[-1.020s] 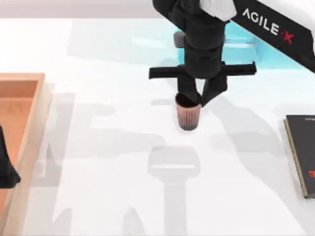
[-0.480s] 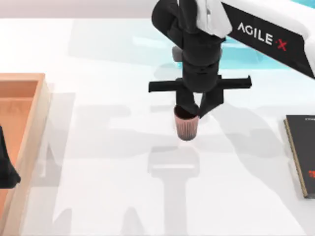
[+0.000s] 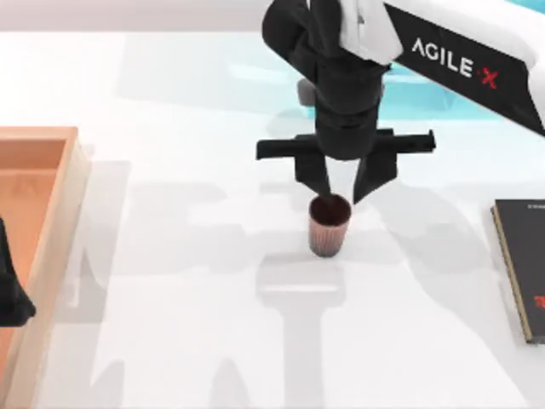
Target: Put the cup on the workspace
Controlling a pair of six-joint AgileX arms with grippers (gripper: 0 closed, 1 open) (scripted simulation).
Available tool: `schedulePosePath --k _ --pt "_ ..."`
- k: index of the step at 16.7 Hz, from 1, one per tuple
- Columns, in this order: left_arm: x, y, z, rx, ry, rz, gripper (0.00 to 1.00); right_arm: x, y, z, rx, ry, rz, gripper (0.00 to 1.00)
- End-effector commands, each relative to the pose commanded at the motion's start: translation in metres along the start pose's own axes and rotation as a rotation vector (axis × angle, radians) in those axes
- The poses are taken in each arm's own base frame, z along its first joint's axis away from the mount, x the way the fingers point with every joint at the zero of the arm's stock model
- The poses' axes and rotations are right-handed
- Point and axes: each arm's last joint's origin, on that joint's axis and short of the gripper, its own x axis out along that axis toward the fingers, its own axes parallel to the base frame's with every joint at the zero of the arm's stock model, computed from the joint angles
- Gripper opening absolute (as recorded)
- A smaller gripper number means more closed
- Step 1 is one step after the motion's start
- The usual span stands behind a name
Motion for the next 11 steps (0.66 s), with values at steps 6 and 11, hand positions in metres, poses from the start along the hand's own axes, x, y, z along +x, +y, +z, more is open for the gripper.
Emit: schedulePosePath --k 6,11 --pt "0.0 0.0 0.0 0.0 0.0 0.0 1.0 0.0 0.0 0.0 0.0 0.0 0.0 1.0" --pt "0.0 0.0 0.0 0.0 0.0 0.0 1.0 0.0 0.0 0.0 0.0 0.0 0.0 1.0"
